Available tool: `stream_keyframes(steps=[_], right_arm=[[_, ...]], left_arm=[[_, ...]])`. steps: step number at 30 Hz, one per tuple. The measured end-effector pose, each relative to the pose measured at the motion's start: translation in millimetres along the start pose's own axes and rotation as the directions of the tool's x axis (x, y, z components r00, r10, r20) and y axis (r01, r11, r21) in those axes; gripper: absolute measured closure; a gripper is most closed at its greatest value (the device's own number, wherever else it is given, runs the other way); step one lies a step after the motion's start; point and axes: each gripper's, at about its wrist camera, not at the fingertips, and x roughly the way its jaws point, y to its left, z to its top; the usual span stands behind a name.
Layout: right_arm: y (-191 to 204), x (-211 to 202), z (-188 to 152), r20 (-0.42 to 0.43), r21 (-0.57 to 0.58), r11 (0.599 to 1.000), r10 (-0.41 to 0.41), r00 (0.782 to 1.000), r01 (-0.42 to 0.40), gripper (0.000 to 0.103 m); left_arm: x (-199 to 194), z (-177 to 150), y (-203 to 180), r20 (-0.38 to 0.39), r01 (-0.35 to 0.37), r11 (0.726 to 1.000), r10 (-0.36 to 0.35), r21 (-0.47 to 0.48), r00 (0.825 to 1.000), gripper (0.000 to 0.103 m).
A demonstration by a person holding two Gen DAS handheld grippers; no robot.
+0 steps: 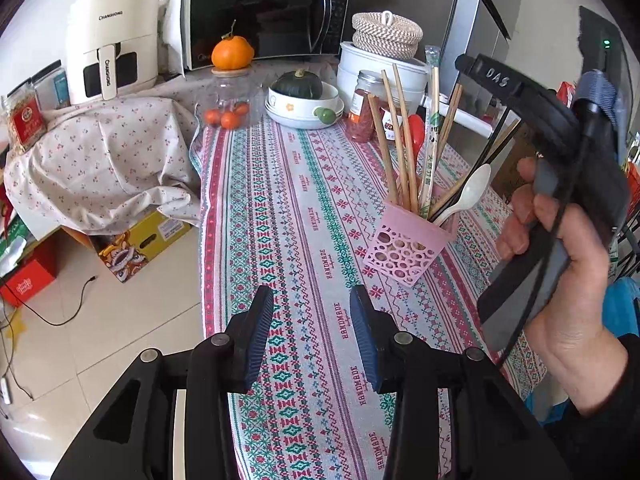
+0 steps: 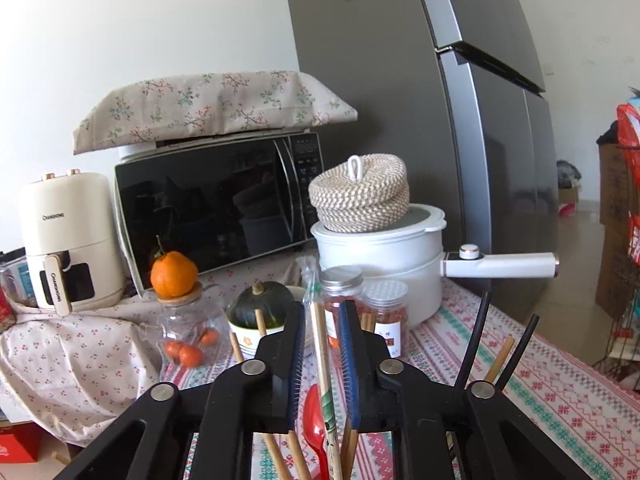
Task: Organize utensils
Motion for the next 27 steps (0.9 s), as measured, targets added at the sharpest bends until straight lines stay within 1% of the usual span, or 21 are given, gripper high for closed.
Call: stream_keyframes(steps=[1,2,3,4,5,6,7,9,10,11,13,14,15,17,19,21,27], right_arm=[[-1.7,-5.3,4.8,-0.003,0.010,1.000,0.016,1.000,-0.016,0.078],[-4.8,-11.3,9.8,-0.006,0.023,0.999,0.029,1.000,-0.029,0.076],[-8.8,-17.1,15.3,-0.012,0.036,0.999,0.039,0.999,-0.039,0.072],[-12.9,-22.0,20.7,-0.022,0.048,0.998,0.048,0.999,-0.047,0.070],[-18.7,-28.1,26.1,-0.030,0.062,0.996,0.059,0.998,-0.057,0.066],[-24.6,-35.2,30.3,-0.035,0.074,0.995,0.065,0.997,-0.062,0.060],[-30.4,-41.8,34.6,-0.042,0.078,0.995,0.061,0.997,-0.058,0.057],[-42.8,-54.5,42.5,-0.063,0.080,0.995,0.060,0.996,-0.054,0.044],[-48.9,-60.6,45.6,-0.074,0.079,0.995,0.060,0.995,-0.054,0.041],[-54.6,-66.5,48.4,-0.088,0.073,0.996,0.054,0.995,-0.048,0.036],[-66.2,-78.6,52.1,-0.121,0.060,0.998,0.042,0.992,-0.035,0.030],[-71.8,-85.3,53.2,-0.137,0.053,0.998,0.038,0.990,-0.031,0.025],[-77.1,-91.7,53.8,-0.154,0.044,0.999,0.031,0.988,-0.025,0.020],[-86.4,-103.8,54.0,-0.189,0.018,1.000,0.010,0.982,-0.006,0.016],[-94.7,-115.7,53.9,-0.217,-0.007,1.000,-0.008,0.976,0.007,0.013],[-101.5,-125.0,52.7,-0.247,-0.030,0.999,-0.019,0.969,0.012,0.005],[-115.3,-153.1,41.9,-0.312,-0.107,0.994,-0.044,0.949,0.011,0.001]], left_arm=[[0.0,0.2,-0.5,-0.005,0.001,1.000,-0.001,-0.005,1.000,0.059],[-0.6,0.2,-1.1,-0.010,0.002,1.000,-0.002,-0.011,1.000,0.055],[-1.6,-0.2,-2.6,-0.012,0.003,1.000,-0.003,-0.018,1.000,0.052],[-3.1,-0.1,-4.4,-0.015,0.003,1.000,-0.003,-0.025,1.000,0.047],[-4.9,0.4,-6.1,-0.017,0.003,0.999,-0.004,-0.032,1.000,0.042],[-7.2,1.1,-8.1,-0.017,0.002,0.999,-0.003,-0.039,1.000,0.039],[-10.3,1.5,-10.4,-0.014,0.000,0.999,0.000,-0.046,1.000,0.035],[-17.8,2.6,-15.2,-0.001,-0.010,0.998,0.010,-0.066,1.000,0.028],[-21.4,3.4,-17.9,0.004,-0.015,0.997,0.015,-0.077,1.000,0.022],[-25.1,3.9,-21.7,0.009,-0.026,0.996,0.027,-0.086,1.000,0.017],[-32.9,4.2,-30.6,0.030,-0.040,0.994,0.043,-0.098,0.999,0.012],[-36.8,3.4,-35.9,0.039,-0.049,0.994,0.053,-0.100,0.998,0.008],[-39.7,2.9,-41.3,0.042,-0.063,0.993,0.068,-0.102,0.997,0.007],[-45.9,-0.8,-52.8,0.045,-0.083,0.990,0.088,-0.111,0.995,0.005],[-52.5,-4.7,-63.2,0.050,-0.081,0.989,0.088,-0.121,0.995,0.005],[-59.1,-7.7,-74.2,0.051,-0.086,0.988,0.093,-0.126,0.994,0.004],[-73.5,-16.1,-103.0,0.059,-0.149,0.982,0.156,-0.114,0.986,0.004]])
